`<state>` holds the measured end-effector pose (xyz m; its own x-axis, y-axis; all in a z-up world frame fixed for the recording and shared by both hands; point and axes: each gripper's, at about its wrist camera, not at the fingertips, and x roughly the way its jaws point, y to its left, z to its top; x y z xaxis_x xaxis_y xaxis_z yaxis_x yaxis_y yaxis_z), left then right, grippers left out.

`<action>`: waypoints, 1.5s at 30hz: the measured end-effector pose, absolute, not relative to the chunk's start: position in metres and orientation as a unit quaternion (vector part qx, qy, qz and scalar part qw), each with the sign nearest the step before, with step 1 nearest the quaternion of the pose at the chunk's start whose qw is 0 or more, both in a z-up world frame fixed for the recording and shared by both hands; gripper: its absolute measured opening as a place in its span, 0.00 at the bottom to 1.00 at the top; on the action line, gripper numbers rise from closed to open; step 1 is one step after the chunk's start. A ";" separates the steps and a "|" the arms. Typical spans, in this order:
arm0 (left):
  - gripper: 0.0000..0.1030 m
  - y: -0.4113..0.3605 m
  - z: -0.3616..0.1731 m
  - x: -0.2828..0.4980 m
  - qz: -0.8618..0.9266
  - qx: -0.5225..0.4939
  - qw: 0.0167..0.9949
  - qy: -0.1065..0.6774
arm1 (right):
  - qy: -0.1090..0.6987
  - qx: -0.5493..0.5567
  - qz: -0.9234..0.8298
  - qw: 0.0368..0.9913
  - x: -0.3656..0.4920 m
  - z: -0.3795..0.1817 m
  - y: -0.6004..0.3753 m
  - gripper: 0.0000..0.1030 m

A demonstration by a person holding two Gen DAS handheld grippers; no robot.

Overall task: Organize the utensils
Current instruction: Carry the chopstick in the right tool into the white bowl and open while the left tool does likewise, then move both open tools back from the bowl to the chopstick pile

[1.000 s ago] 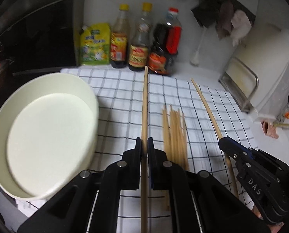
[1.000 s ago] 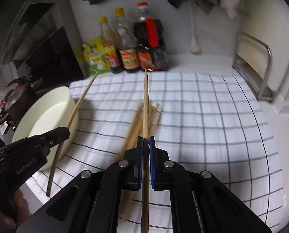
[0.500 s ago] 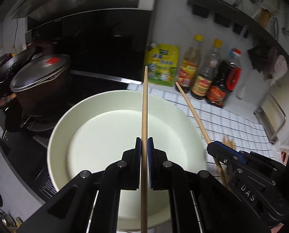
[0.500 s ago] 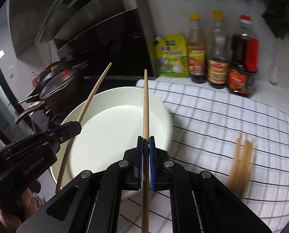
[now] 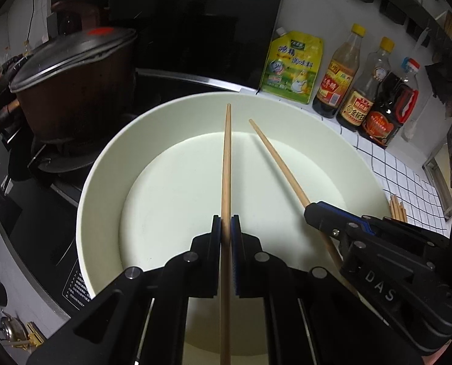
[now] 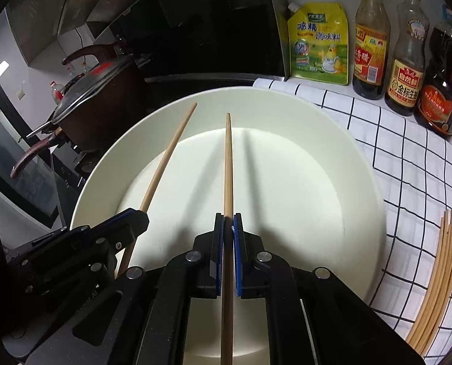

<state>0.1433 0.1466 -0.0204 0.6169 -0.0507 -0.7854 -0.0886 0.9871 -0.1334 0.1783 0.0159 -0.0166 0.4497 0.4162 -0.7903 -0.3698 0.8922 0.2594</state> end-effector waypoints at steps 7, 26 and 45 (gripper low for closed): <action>0.07 0.153 -0.032 0.148 0.016 -0.089 0.888 0.450 | 0.481 0.024 0.222 0.848 0.181 -0.025 0.017 0.06; 0.49 0.162 -0.016 0.127 0.043 -0.089 0.899 0.426 | 0.457 0.019 0.194 0.868 0.163 -0.006 0.002 0.10; 0.65 0.145 0.012 0.082 0.032 -0.081 0.915 0.395 | 0.419 0.002 0.159 0.894 0.096 0.022 -0.023 0.25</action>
<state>0.0817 0.1453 0.0118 0.6864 -0.0054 -0.7272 -0.1219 0.9850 -0.1224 0.0960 -0.0227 0.0221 0.5984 0.2861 -0.7484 -0.2834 0.9493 0.1363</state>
